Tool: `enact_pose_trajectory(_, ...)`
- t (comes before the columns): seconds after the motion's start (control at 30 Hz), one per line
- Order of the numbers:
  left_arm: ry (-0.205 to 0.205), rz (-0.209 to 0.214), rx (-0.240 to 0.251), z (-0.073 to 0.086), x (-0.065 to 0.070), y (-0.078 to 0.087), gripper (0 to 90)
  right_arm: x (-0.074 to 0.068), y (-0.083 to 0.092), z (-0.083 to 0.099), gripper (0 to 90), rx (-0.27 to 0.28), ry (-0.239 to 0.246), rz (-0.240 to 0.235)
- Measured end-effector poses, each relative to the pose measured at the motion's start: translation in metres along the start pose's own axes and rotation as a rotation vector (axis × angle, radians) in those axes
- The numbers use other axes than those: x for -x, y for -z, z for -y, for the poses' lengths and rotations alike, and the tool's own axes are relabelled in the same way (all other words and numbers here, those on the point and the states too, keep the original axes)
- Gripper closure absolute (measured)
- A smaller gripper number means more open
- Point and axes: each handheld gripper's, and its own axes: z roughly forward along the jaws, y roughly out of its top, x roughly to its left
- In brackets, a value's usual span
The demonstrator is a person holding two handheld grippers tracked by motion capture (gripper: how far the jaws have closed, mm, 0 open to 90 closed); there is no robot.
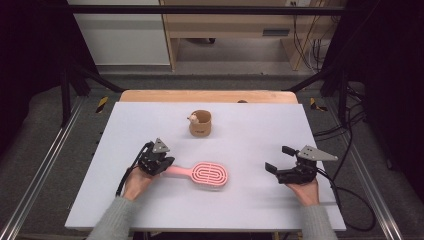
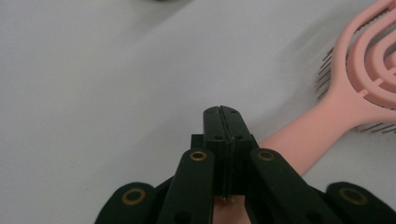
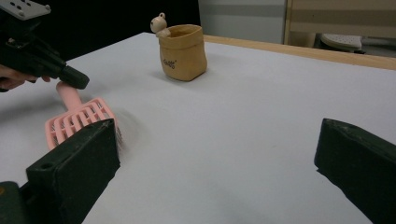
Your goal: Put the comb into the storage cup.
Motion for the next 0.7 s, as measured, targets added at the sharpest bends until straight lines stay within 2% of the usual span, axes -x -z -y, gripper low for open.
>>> enact_pose_trajectory(0.7,-0.010,0.022,0.003,0.013,0.011,0.010,89.9,0.000,0.000,0.000,0.6,0.001,0.001,-0.002)
